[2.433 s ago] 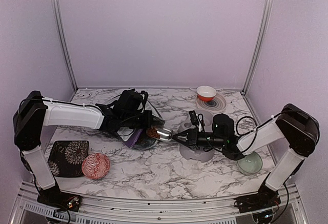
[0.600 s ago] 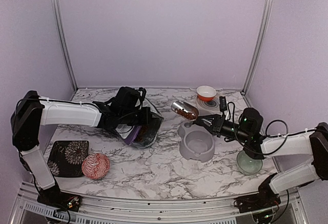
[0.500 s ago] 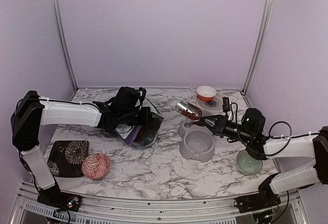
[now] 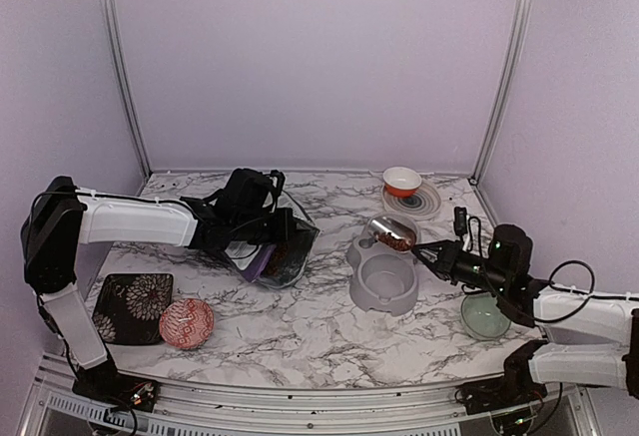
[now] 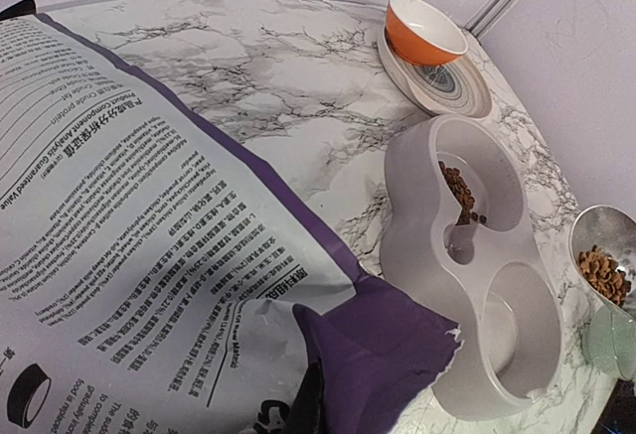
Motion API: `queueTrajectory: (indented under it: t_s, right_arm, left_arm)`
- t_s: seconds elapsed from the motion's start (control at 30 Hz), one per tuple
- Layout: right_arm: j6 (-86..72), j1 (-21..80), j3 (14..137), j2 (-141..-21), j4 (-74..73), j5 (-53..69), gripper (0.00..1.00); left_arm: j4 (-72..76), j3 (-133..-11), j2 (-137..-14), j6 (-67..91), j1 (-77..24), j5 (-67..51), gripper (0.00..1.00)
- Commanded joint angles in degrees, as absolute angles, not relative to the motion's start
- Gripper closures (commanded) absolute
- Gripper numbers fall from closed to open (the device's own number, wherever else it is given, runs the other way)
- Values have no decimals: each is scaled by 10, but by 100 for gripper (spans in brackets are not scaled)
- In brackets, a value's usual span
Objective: Serve the pet food
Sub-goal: Place the pet food in the pet food bowl.
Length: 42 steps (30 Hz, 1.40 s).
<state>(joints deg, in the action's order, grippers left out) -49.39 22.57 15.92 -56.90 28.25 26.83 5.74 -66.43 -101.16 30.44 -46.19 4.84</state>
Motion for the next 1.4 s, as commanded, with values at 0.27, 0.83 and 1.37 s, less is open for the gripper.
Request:
queueTrajectory:
  t_s: [0.27, 0.83, 1.37]
  right_arm:
    - [-472, 221, 131, -456, 128, 205, 100]
    - [-412, 241, 175, -487, 2, 173, 100]
    - [-400, 288, 216, -571, 28, 153, 100]
  left_arm:
    - [96, -666, -985, 301, -453, 52, 100]
    - [102, -663, -989, 304, -453, 50, 100]
    - [104, -662, -991, 302, -453, 49, 100]
